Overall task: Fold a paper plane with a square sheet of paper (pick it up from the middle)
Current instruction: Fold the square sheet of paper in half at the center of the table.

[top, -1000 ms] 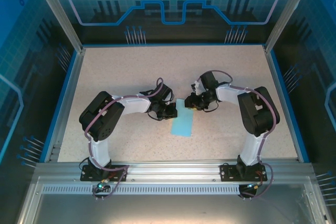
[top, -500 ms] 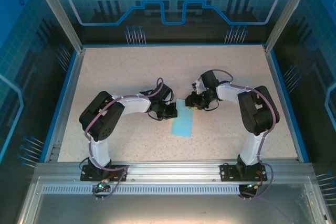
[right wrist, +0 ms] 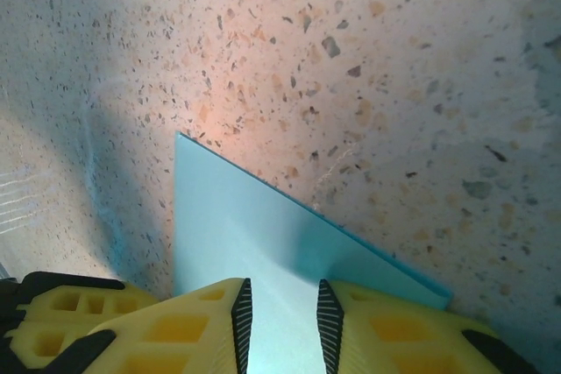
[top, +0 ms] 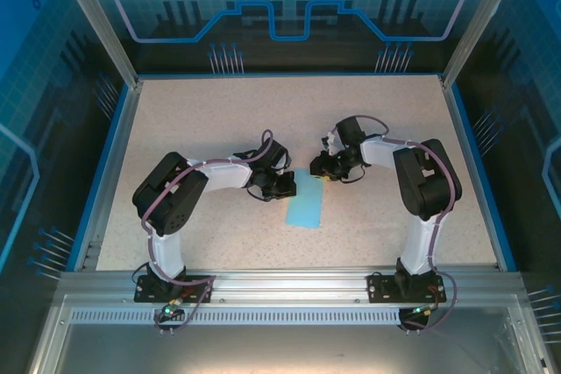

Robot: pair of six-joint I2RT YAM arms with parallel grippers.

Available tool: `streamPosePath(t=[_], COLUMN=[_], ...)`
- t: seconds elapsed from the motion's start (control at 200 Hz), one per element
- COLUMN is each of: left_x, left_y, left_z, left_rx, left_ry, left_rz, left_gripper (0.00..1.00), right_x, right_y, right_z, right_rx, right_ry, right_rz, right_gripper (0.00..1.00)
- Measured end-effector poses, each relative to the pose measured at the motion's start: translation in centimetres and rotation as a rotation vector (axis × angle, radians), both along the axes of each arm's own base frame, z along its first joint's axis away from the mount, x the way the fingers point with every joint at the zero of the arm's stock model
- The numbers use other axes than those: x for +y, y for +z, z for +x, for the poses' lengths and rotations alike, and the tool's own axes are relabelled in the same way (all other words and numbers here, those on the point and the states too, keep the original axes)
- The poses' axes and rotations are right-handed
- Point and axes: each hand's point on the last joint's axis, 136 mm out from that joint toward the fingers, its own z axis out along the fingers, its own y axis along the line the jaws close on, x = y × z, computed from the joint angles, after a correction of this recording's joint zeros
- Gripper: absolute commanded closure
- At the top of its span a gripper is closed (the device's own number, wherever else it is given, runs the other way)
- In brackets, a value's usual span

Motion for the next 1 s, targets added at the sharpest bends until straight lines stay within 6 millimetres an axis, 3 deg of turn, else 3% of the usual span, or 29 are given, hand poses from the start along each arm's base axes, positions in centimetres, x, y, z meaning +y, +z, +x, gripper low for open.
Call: streamPosePath(t=[0.24, 0.41, 0.555, 0.69, 0.995], left_x=[0.0, 0.0, 0.0, 0.0, 0.0], left_y=[0.0, 0.0, 0.0, 0.0, 0.0], left_z=[0.0, 0.0, 0.0, 0.0, 0.0], left_rx=[0.0, 0.0, -0.001, 0.001, 0.001], left_ry=[0.0, 0.0, 0.0, 0.0, 0.0], left_rz=[0.0, 0.0, 0.0, 0.0, 0.0], left_gripper=[1.0, 1.0, 1.0, 1.0, 1.0], right_x=[-0.2, -0.4, -0.6, -0.9, -0.9], right_y=[1.1, 2.3, 1.8, 0.1, 0.8], right_z=[0.1, 1.1, 1.2, 1.1, 1.1], right_rx=[-0.013, -0.046, -0.037, -0.007, -0.009], right_ry=[-0.005, -0.016, -0.023, -0.029, -0.03], right_rz=[0.001, 0.006, 0.001, -0.018, -0.006], right_gripper=[0.65, 0.65, 0.65, 0.66, 0.65])
